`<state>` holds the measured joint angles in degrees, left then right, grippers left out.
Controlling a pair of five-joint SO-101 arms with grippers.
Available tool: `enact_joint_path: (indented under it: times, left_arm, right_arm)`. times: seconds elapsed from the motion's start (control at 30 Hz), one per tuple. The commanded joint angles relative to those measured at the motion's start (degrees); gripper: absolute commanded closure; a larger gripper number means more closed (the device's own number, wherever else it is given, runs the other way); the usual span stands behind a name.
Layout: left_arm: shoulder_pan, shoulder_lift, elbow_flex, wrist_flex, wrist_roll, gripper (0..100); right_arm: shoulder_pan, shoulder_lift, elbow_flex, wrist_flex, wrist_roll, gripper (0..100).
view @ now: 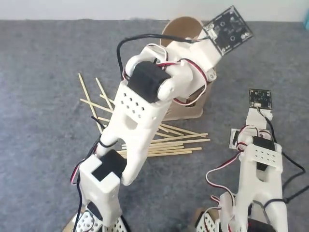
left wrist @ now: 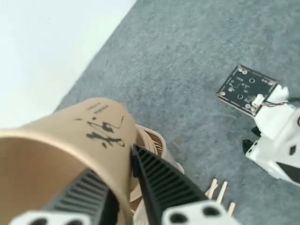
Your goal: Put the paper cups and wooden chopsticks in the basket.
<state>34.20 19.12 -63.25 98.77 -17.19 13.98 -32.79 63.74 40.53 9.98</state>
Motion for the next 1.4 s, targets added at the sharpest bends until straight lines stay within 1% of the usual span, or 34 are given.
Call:
enact_joint_path:
  times: [0.0,0.23,0.53,0.93,1.0,1.2,1.37]
  left_arm:
    - [-0.09,-1.85,0.31,1.85,-2.64,99]
    - [-2.46,-1.85,5.05,1.85,-6.95,99]
    - [-4.75,-1.93,5.58,1.93,-8.88,99]
    - [-1.85,-2.99,8.57,1.93,-8.79,98]
    - [-1.85,-5.01,8.75,1.93,-8.7,96]
    - [-2.2,-12.22,9.1,1.93,-6.59,83]
    - [-2.29,-15.12,11.56,1.76,-6.59,81]
  right_arm:
    - [-0.13,0.04,-0.35,-0.92,0.62,89.4]
    - [-0.13,0.04,-0.35,-0.92,0.62,89.4]
    - [-0.31,0.04,-0.35,-0.92,0.62,89.4]
    - [-0.31,0.04,-0.44,-1.01,0.62,89.4]
    - [-0.4,0.04,-0.44,-1.01,0.62,89.4]
    - [-0.4,0.04,-0.44,-1.01,0.62,89.4]
    - [-0.4,0.04,-0.44,-1.01,0.62,89.4]
